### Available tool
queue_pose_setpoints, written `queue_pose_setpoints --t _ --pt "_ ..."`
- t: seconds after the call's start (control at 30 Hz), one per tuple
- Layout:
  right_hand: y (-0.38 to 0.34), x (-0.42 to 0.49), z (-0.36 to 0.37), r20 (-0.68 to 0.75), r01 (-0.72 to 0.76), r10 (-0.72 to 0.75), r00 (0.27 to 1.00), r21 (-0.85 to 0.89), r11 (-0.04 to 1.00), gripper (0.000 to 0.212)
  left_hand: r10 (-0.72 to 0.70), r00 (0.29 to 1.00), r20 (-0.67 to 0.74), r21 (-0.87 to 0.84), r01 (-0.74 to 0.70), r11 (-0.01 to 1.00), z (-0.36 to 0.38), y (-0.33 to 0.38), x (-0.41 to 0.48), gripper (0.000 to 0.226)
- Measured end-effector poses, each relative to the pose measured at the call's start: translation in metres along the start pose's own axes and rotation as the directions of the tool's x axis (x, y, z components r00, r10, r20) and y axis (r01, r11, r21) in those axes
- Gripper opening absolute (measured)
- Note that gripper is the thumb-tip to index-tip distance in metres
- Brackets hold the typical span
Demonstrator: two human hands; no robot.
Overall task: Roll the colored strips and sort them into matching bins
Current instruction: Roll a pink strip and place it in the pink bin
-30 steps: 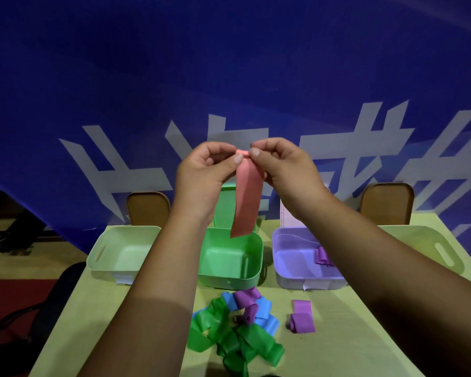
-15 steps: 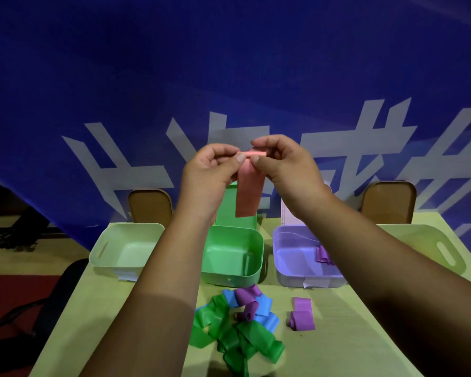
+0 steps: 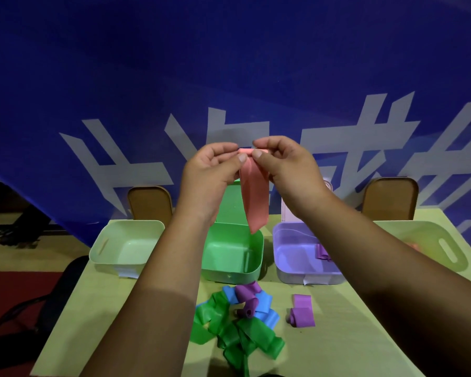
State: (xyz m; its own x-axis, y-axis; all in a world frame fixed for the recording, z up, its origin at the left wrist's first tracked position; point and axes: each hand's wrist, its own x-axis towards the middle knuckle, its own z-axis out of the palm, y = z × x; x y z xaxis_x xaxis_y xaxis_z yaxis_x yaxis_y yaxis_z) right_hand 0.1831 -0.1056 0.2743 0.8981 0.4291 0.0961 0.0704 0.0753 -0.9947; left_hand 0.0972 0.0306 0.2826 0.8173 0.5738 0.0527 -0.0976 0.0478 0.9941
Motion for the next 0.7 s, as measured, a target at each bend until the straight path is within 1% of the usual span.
queue_pose_setpoints --t 0.07,0.13,0.27,0.4,0.47,0.6,0.7 --pt "-0.001 0.001 -0.002 0.005 0.013 -0.012 1.0 -0.037 0.999 0.019 -0.023 1.0 0.004 -0.008 0.023 1.0 0.001 0.0 0.0 0.026" --pt "-0.003 0.0 -0.002 0.011 0.018 -0.017 1.0 -0.046 0.999 0.022 -0.032 0.999 0.01 0.022 0.032 0.999 0.002 0.0 -0.001 0.024" --pt "-0.008 -0.002 -0.002 0.016 0.016 -0.015 1.0 -0.04 0.999 0.025 -0.008 1.0 -0.005 0.08 0.009 0.997 0.003 0.002 0.001 0.019" --pt "-0.009 -0.002 -0.003 -0.003 -0.017 0.017 1.0 -0.035 0.999 0.017 0.024 1.0 0.0 0.097 -0.024 0.995 0.001 0.006 0.001 0.019" --pt "-0.01 -0.002 -0.003 0.0 -0.019 0.019 1.0 -0.009 1.0 0.016 0.029 1.0 0.002 0.095 -0.029 0.995 0.001 0.007 0.001 0.019" --pt "-0.01 -0.002 -0.002 -0.015 0.011 -0.012 1.0 -0.078 0.997 0.012 0.029 1.0 0.005 0.077 -0.029 0.997 0.001 0.006 0.001 0.022" --pt "-0.011 -0.001 0.001 -0.021 0.009 -0.011 1.0 -0.083 0.997 0.012 -0.005 1.0 0.006 0.022 0.005 1.0 0.001 0.004 0.002 0.025"
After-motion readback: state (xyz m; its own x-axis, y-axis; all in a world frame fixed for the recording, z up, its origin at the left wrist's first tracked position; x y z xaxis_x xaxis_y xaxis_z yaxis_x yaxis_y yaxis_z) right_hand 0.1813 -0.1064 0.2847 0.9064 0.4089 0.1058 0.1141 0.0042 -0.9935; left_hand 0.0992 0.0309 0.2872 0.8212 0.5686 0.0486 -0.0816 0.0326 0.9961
